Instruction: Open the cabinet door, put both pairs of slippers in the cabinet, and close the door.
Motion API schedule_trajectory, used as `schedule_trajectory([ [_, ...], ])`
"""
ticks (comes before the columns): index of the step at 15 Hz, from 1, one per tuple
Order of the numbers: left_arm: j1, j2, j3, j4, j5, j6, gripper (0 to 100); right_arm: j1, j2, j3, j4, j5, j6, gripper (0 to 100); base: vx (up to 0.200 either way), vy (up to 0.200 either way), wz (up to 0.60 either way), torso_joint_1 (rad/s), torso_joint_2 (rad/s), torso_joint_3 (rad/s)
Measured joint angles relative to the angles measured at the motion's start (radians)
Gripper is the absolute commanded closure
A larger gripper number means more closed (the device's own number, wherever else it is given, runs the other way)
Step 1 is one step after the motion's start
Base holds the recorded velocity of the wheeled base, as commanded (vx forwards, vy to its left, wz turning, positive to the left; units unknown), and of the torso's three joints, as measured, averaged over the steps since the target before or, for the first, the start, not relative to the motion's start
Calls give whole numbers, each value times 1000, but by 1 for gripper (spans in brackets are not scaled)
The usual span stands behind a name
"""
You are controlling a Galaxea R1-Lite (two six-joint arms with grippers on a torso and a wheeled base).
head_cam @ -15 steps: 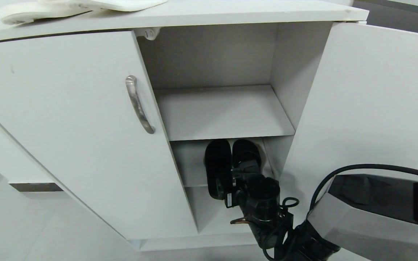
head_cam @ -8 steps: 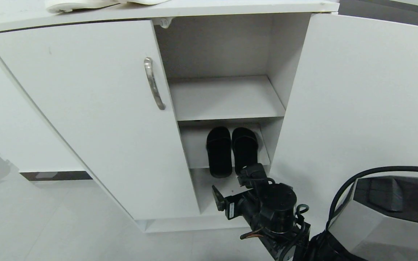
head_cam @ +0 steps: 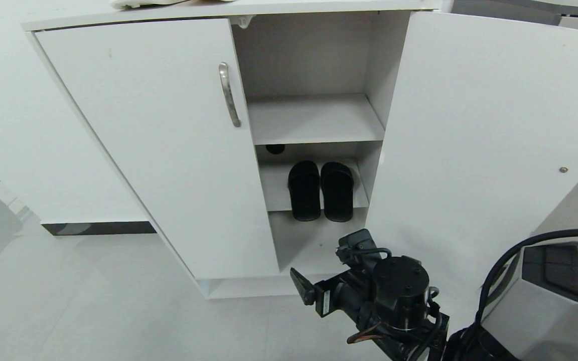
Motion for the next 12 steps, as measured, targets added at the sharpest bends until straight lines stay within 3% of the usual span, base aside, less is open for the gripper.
schedule_trajectory([
  [6,0,0,0,0,19,-10,100,1,-8,7,0,9,0,0,0,0,0,0,0,17],
  [12,0,0,0,0,19,-12,100,3,-7,11,-1,13,0,0,0,0,0,-1,2,199],
])
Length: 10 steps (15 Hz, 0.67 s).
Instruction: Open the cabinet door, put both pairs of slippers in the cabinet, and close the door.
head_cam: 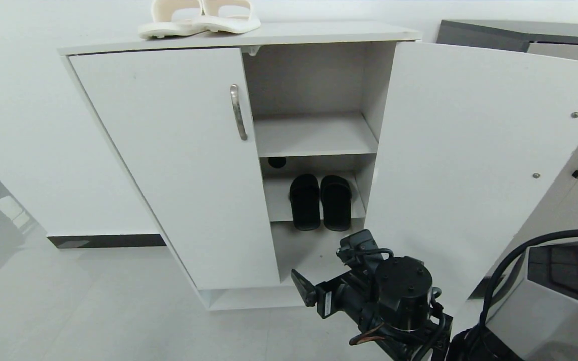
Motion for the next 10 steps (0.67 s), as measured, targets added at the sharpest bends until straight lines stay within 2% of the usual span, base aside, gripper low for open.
schedule_trajectory([
  [5,0,0,0,0,0,-1,100,1,5,13,-26,10,0,0,0,0,0,0,0,206],
  [8,0,0,0,0,0,2,100,-2,10,44,-93,66,-1,0,0,0,0,2,2,181],
  [10,0,0,0,0,0,2,100,-2,12,83,-142,130,-2,0,0,0,0,1,1,31],
])
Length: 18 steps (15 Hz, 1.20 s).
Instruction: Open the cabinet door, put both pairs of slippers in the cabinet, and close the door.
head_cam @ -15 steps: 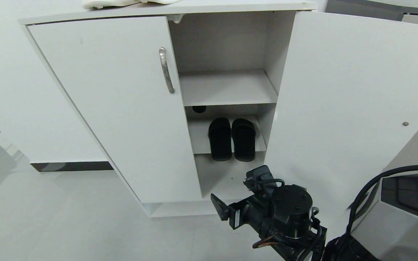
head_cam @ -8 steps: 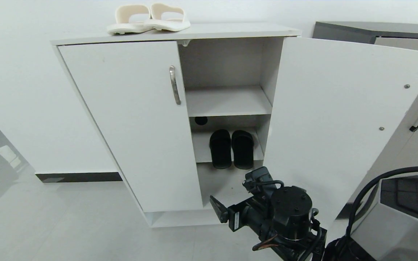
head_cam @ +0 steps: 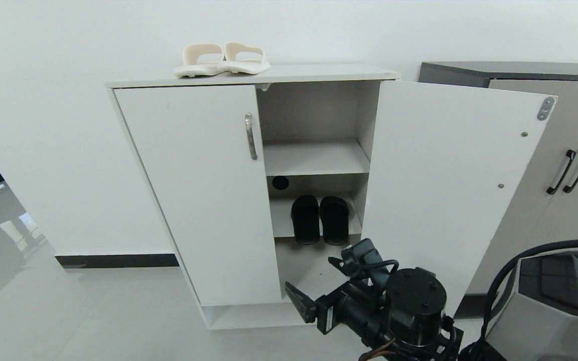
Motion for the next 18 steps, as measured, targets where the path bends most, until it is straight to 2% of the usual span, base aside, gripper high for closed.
schedule_trajectory([
  [2,0,0,0,0,-2,3,100,-1,1,67,-71,116,-6,0,0,0,0,0,0,0],
  [4,0,0,0,0,-2,1,100,-4,-3,147,-82,279,-22,0,0,0,0,0,0,0],
  [5,0,0,0,0,-2,1,100,-7,-9,183,-84,329,-53,0,0,0,0,0,0,0],
  [7,0,0,0,0,-2,2,100,-13,-17,226,-85,346,-108,0,0,100,0,1,1,4],
  [18,0,0,0,0,-1,0,100,-15,-24,255,-84,348,-116,0,0,200,0,3,0,2],
])
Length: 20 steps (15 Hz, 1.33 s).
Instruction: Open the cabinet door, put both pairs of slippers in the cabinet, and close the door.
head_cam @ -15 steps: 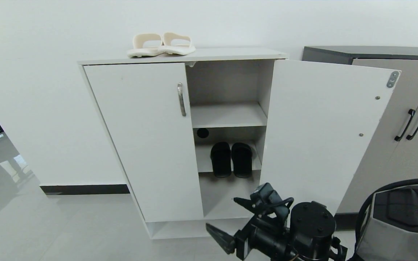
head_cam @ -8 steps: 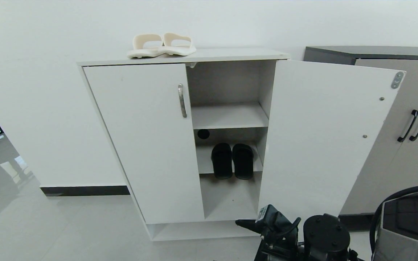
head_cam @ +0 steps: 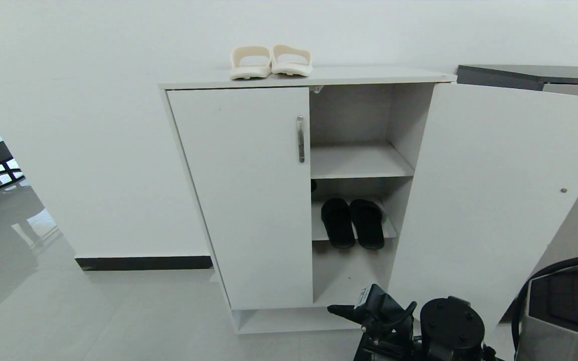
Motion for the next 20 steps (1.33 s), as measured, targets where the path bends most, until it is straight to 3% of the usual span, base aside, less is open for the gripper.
schedule_trajectory([
  [9,0,0,0,0,1,-6,100,2,1,4,0,0,0,0,0,200,0,4,4,2],
  [20,0,0,0,0,2,-10,100,7,5,9,-1,0,0,0,0,0,0,0,0,0],
])
